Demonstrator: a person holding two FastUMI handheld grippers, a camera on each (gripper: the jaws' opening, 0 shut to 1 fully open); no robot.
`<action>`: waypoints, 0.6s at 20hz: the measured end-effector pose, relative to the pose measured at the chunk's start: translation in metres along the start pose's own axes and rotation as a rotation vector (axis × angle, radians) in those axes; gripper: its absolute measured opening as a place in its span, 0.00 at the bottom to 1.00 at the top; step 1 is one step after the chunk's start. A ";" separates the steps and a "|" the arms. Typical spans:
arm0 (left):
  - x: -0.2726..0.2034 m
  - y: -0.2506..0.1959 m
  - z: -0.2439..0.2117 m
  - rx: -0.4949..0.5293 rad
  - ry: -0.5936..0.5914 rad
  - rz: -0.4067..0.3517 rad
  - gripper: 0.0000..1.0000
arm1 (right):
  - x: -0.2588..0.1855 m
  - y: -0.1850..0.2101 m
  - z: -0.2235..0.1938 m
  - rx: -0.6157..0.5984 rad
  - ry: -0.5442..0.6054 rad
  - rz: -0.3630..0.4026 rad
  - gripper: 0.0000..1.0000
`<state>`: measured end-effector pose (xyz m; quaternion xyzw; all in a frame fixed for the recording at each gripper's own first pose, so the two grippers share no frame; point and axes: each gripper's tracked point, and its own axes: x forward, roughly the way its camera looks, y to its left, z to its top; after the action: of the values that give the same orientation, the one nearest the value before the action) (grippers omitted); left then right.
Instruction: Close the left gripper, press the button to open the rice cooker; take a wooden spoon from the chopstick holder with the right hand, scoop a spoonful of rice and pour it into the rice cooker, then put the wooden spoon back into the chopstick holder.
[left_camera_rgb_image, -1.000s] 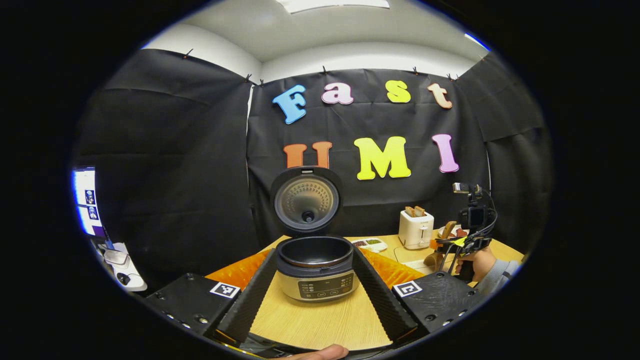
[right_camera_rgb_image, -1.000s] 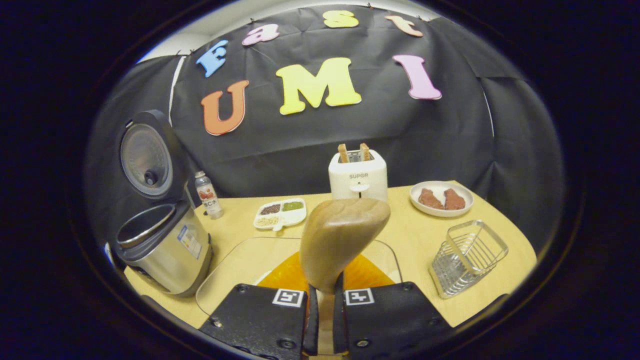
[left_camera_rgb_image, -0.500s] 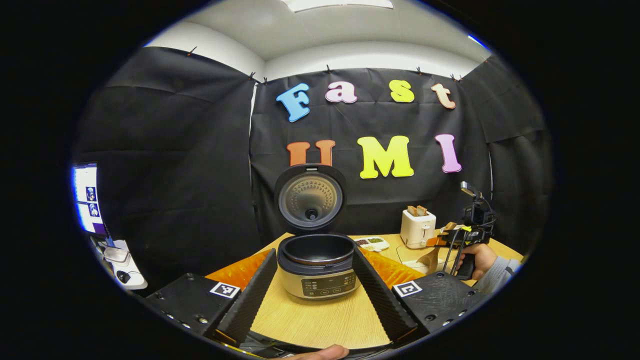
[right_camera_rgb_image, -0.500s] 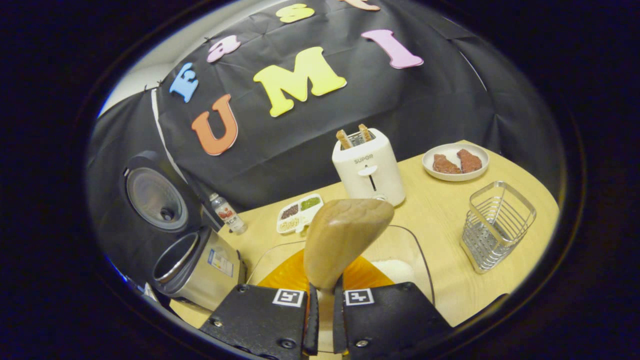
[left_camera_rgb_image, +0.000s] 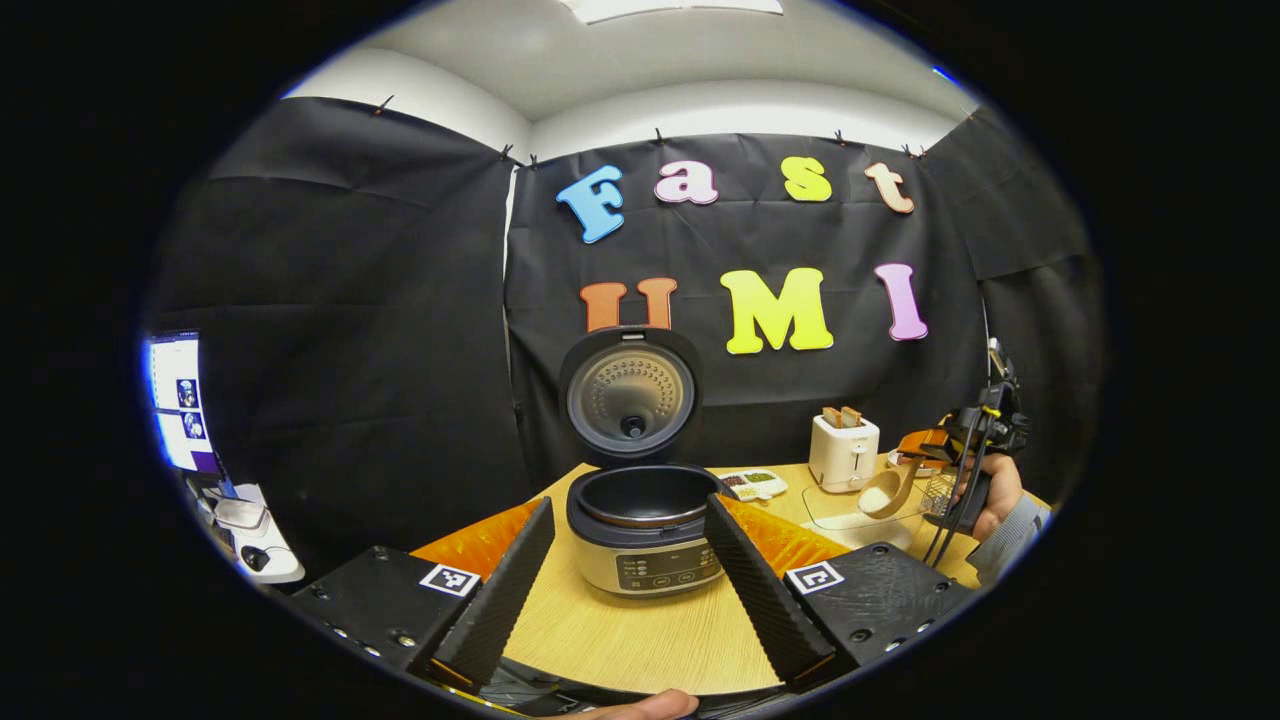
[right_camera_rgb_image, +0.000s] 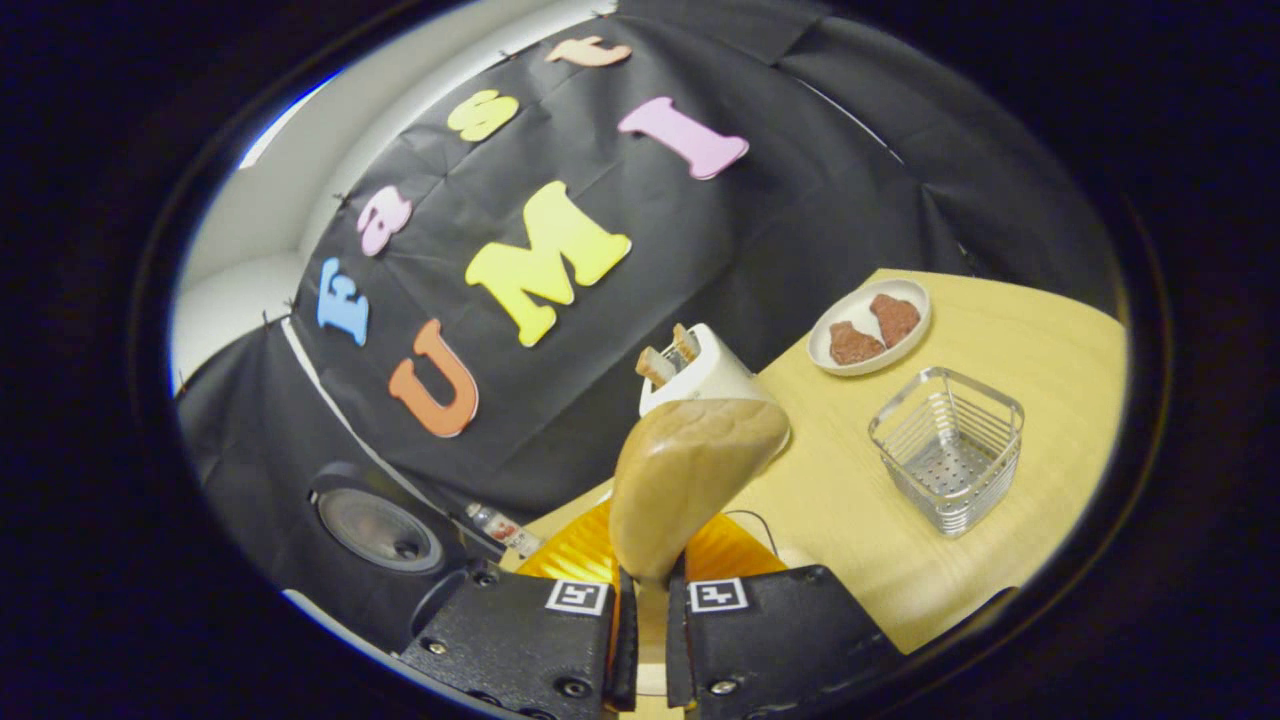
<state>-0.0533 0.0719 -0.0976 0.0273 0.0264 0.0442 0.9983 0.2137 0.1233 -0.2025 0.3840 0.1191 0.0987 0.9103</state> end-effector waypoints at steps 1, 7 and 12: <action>-0.001 -0.001 0.001 0.004 -0.001 0.001 0.96 | -0.004 -0.003 0.002 0.063 -0.003 0.004 0.16; -0.005 0.003 0.000 0.013 0.001 0.000 0.96 | -0.025 0.001 0.013 0.425 -0.026 0.065 0.16; -0.007 0.011 -0.003 0.001 0.011 0.007 0.96 | -0.043 0.049 0.006 0.662 0.025 0.170 0.16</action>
<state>-0.0619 0.0824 -0.0996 0.0275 0.0320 0.0478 0.9980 0.1697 0.1413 -0.1573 0.6660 0.1235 0.1350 0.7232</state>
